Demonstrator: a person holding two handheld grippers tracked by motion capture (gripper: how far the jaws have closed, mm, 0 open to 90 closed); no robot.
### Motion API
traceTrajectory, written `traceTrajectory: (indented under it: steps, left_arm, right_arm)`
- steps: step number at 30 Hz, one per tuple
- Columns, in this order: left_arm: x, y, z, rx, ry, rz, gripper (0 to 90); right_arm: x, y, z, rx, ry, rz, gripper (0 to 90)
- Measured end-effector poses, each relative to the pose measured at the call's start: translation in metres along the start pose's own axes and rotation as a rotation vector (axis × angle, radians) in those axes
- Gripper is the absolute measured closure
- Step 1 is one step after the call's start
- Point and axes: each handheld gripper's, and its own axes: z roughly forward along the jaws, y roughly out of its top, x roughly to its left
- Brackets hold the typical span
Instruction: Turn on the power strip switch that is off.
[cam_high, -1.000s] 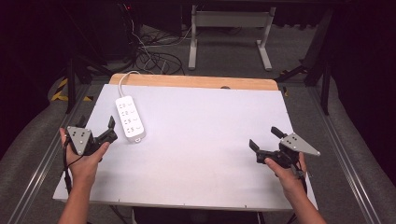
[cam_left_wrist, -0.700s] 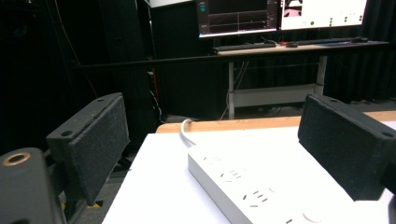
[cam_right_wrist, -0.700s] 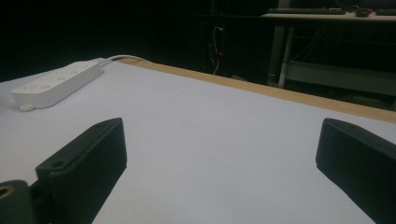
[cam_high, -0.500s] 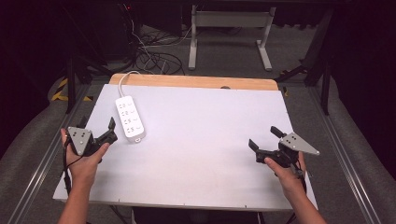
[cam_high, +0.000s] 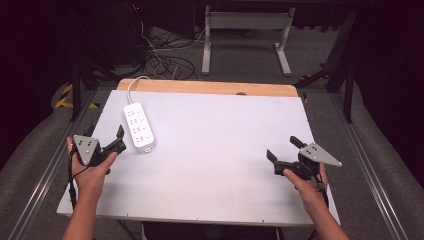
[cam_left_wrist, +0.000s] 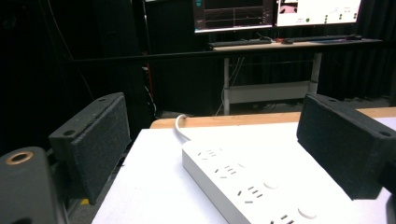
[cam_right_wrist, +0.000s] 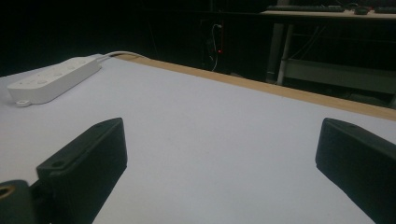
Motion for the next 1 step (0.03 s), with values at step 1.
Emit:
traceTrajectory:
  steps: [1]
  left_arm:
    - [0.0005, -0.0002, -0.0002, 0.001, 0.001, 0.003, 10.4]
  right_arm:
    - [-0.0004, -0.0003, 0.0006, 0.003, -0.001, 0.000, 2.5]
